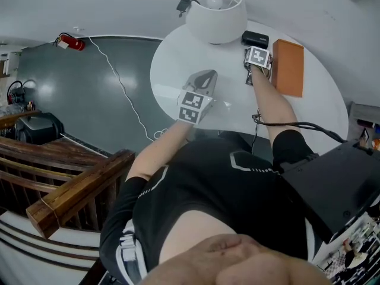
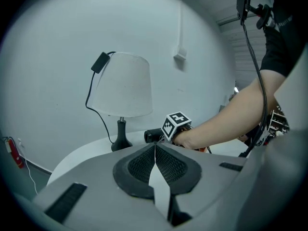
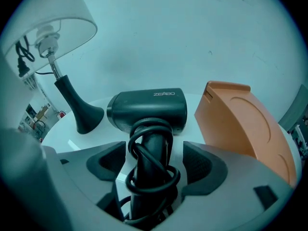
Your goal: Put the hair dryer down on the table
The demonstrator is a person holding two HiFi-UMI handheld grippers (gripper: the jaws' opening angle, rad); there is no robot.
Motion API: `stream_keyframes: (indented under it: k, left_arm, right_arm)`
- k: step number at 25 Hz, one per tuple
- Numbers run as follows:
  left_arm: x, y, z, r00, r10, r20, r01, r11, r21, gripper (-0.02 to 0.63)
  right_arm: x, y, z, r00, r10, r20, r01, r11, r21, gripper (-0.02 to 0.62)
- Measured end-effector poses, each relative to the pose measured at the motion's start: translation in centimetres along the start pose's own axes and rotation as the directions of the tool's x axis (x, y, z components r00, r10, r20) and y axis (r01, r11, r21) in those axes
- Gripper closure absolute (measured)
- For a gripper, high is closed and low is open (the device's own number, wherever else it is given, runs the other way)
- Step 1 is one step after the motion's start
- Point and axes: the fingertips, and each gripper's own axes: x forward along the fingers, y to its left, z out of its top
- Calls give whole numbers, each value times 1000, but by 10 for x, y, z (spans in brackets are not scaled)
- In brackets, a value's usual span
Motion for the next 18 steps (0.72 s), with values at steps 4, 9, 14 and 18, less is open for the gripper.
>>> stream_keyframes:
  k: [4, 9, 14, 18]
  left_arm:
    - [-8, -2, 6, 1000, -3, 24, 3, 1000, 8, 574]
    - [-17, -3, 9, 998, -13, 54, 13, 1000, 3, 574]
    - [-30, -14, 16, 994, -39, 100, 38, 999, 14, 574]
    - [-42, -24, 28, 985, -86, 147, 80, 996, 45, 574]
  right_arm:
    - [-18, -1, 4, 999, -8, 36, 8, 1000, -14, 242]
    - [-45, 6, 11, 995, 17, 94, -15, 1000, -21, 244]
    - [-84, 15, 9, 984, 28, 175, -28, 1000, 0, 244]
    - [-120, 21, 11, 969, 45, 245, -59, 997, 53, 245]
